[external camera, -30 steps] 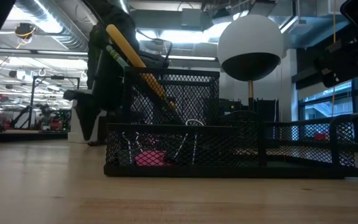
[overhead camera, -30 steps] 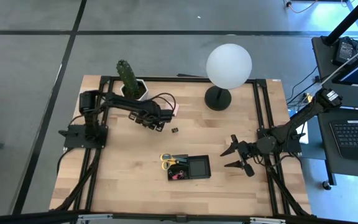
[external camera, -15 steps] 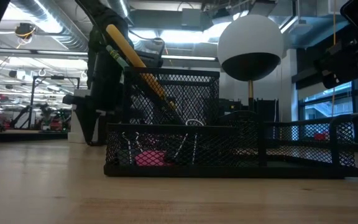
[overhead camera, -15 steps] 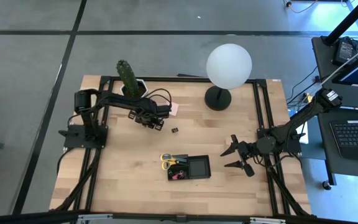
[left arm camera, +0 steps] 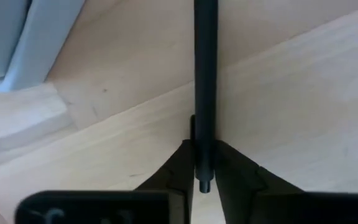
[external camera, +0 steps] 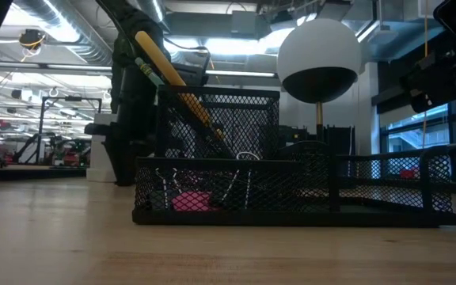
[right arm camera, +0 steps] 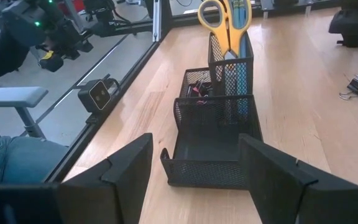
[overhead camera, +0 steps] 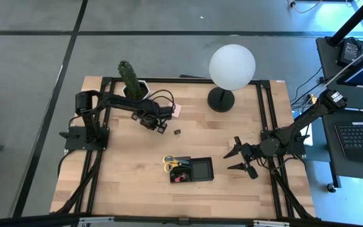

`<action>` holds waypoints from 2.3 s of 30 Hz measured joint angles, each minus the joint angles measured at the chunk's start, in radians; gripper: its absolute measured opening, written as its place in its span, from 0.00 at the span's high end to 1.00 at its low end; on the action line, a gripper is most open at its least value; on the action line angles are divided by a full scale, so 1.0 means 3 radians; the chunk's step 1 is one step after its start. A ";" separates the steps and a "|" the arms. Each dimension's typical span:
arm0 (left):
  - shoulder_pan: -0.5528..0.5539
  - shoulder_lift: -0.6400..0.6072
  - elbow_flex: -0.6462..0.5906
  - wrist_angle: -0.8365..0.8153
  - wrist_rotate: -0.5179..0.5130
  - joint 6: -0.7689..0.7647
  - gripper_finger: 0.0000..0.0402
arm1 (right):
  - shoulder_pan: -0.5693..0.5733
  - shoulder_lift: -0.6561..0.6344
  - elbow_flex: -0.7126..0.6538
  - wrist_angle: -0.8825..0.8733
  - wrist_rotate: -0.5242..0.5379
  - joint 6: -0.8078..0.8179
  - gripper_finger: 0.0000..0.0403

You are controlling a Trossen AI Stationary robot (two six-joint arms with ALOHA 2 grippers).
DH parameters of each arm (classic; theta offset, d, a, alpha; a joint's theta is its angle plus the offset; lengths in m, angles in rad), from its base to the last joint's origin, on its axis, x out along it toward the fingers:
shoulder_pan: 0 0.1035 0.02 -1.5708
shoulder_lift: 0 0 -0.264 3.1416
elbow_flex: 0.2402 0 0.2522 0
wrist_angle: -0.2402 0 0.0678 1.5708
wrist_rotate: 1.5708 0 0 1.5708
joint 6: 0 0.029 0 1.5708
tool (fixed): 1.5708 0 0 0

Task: Pick and place office supplies into organizer
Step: Put the black pen into the mesh desk organizer

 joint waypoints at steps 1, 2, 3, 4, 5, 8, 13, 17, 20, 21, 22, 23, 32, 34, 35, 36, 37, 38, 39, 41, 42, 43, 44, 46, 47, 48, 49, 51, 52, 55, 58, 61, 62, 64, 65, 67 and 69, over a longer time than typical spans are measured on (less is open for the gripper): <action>-0.0014 0.0000 0.0000 0.0000 -0.0035 0.0052 0.90 | 0.0000 0.0000 0.0000 0.0001 0.0000 -0.0001 0.41; -0.0025 0.0000 0.0000 -0.0001 -0.0072 0.0108 0.91 | 0.0000 0.0000 0.0000 0.0001 0.0000 -0.0001 0.41; -0.0044 0.0000 0.0000 -0.0001 -0.0103 0.0168 0.91 | 0.0000 0.0000 0.0000 0.0001 0.0000 -0.0001 0.41; -0.0058 0.0001 0.0000 -0.0001 -0.0132 0.0228 0.91 | 0.0000 0.0000 0.0000 0.0001 0.0000 -0.0001 0.41; -0.0079 0.0001 0.0000 -0.0003 -0.0159 0.0291 0.91 | -0.0001 0.0000 0.0000 0.0001 0.0000 -0.0002 0.41; -0.0157 -0.0012 -0.0005 -0.0012 -0.0296 0.0428 0.91 | 0.0000 0.0000 0.0000 0.0001 0.0000 -0.0014 0.41; -0.0341 -0.0133 -0.0026 -0.0041 -0.0514 0.0563 0.92 | 0.0000 0.0000 0.0000 0.0001 0.0001 -0.0015 0.41; -0.0503 -0.0291 -0.0022 -0.0102 -0.0601 0.0639 0.92 | 0.0000 0.0000 0.0000 -0.0001 0.0001 -0.0015 0.41; -0.0634 -0.0376 -0.0020 -0.0164 -0.0729 0.0644 0.92 | 0.0000 0.0000 0.0000 -0.0001 0.0001 -0.0014 0.41; -0.0686 -0.0420 -0.0020 -0.0170 -0.0780 0.0667 0.92 | 0.0000 0.0000 0.0000 -0.0001 0.0001 -0.0014 0.41; -0.0741 -0.0460 -0.0019 -0.0155 -0.0827 0.0713 0.92 | 0.0000 0.0000 0.0000 -0.0002 0.0001 -0.0015 0.41; -0.0793 -0.0499 -0.0019 -0.0152 -0.0870 0.0776 0.92 | 0.0000 0.0000 0.0000 -0.0002 0.0001 -0.0015 0.41; -0.1371 -0.0926 -0.0014 -0.0154 -0.1667 0.0985 0.92 | 0.0000 0.0000 0.0000 -0.0003 0.0008 -0.0036 0.41; -0.1502 -0.1011 -0.0013 -0.0114 -0.1822 0.1094 0.92 | 0.0000 0.0000 0.0000 -0.0003 0.0009 -0.0121 0.41; -0.1569 -0.1042 -0.0011 -0.0086 -0.1893 0.1171 0.92 | -0.0001 0.0000 0.0000 -0.0003 0.0009 -0.0183 0.41; -0.1634 -0.1060 -0.0011 -0.0066 -0.1958 0.1275 0.92 | 0.0000 0.0000 0.0000 -0.0003 0.0009 -0.0213 0.41; -0.1698 -0.1069 -0.0011 -0.0028 -0.2037 0.1410 0.92 | 0.0000 0.0000 0.0000 -0.0002 0.0009 -0.0266 0.41; -0.1762 -0.1074 -0.0011 0.0026 -0.2119 0.1567 0.92 | 0.0000 0.0000 0.0000 -0.0003 0.0010 -0.0292 0.41; -0.1825 -0.1077 -0.0011 0.0073 -0.2195 0.1750 0.92 | 0.0000 0.0000 0.0000 -0.0002 0.0010 -0.0336 0.41; -0.1931 -0.1072 -0.0010 0.0208 -0.2341 0.2172 0.92 | 0.0000 0.0000 0.0000 -0.0001 0.0010 -0.0397 0.41; -0.1977 -0.1062 -0.0009 0.0299 -0.2420 0.2379 0.92 | 0.0000 0.0000 0.0000 0.0000 0.0011 -0.0439 0.41; -0.2026 -0.1057 -0.0009 0.0380 -0.2523 0.2594 0.92 | -0.0001 0.0000 0.0000 0.0004 0.0011 -0.0463 0.41; -0.2075 -0.1058 -0.0009 0.0461 -0.2625 0.2816 0.92 | -0.0001 0.0000 0.0000 0.0006 0.0011 -0.0486 0.41; -0.2156 -0.1058 -0.0006 0.0685 -0.2838 0.3250 0.92 | -0.0001 0.0000 0.0000 0.0006 0.0012 -0.0543 0.41; -0.2200 -0.1058 -0.0006 0.0793 -0.2953 0.3463 0.92 | -0.0001 0.0000 0.0000 0.0011 0.0011 -0.0548 0.41; -0.2247 -0.1058 -0.0006 0.0908 -0.3072 0.3690 0.92 | -0.0001 0.0000 0.0000 0.0016 0.0014 -0.0548 0.41; -0.2294 -0.1058 -0.0006 0.1030 -0.3176 0.3938 0.92 | -0.0001 0.0000 0.0000 0.0016 0.0035 -0.0546 0.41; -0.2379 -0.1058 -0.0005 0.1230 -0.3303 0.4546 0.92 | -0.0001 0.0000 0.0000 0.0016 0.0070 -0.0545 0.41; -0.2416 -0.1049 -0.0005 0.1321 -0.3313 0.4861 0.92 | -0.0001 0.0000 0.0000 0.0016 0.0076 -0.0551 0.41; -0.2498 -0.1004 -0.0004 0.1594 -0.3366 0.5667 0.92 | -0.0001 0.0000 0.0000 0.0017 0.0078 -0.0626 0.41; -0.2531 -0.0914 -0.0004 0.1965 -0.3598 0.6212 0.92 | -0.0001 0.0000 0.0000 0.0019 0.0091 -0.0629 0.41; -0.2533 -0.0796 -0.0001 0.2220 -0.3788 0.6728 0.92 | -0.0001 0.0000 0.0000 0.0021 0.0140 -0.0628 0.41; -0.2540 -0.0744 -0.0001 0.2264 -0.3848 0.6895 0.92 | -0.0001 0.0000 0.0000 0.0021 0.0157 -0.0628 0.41; -0.2558 -0.0636 -0.0001 0.2330 -0.4021 0.7177 0.92 | -0.0001 0.0000 0.0000 0.0022 0.0161 -0.0627 0.41; -0.2570 -0.0585 -0.0001 0.2366 -0.4125 0.7281 0.92 | -0.0001 0.0000 0.0000 0.0022 0.0161 -0.0612 0.41; -0.2586 -0.0490 -0.0001 0.2393 -0.4318 0.7400 0.92 | -0.0001 0.0000 0.0000 0.0029 0.0161 -0.0595 0.41; -0.2611 -0.0415 -0.0001 0.2403 -0.4345 0.7411 0.92 | -0.0001 0.0000 0.0000 0.0030 0.0161 -0.0538 0.41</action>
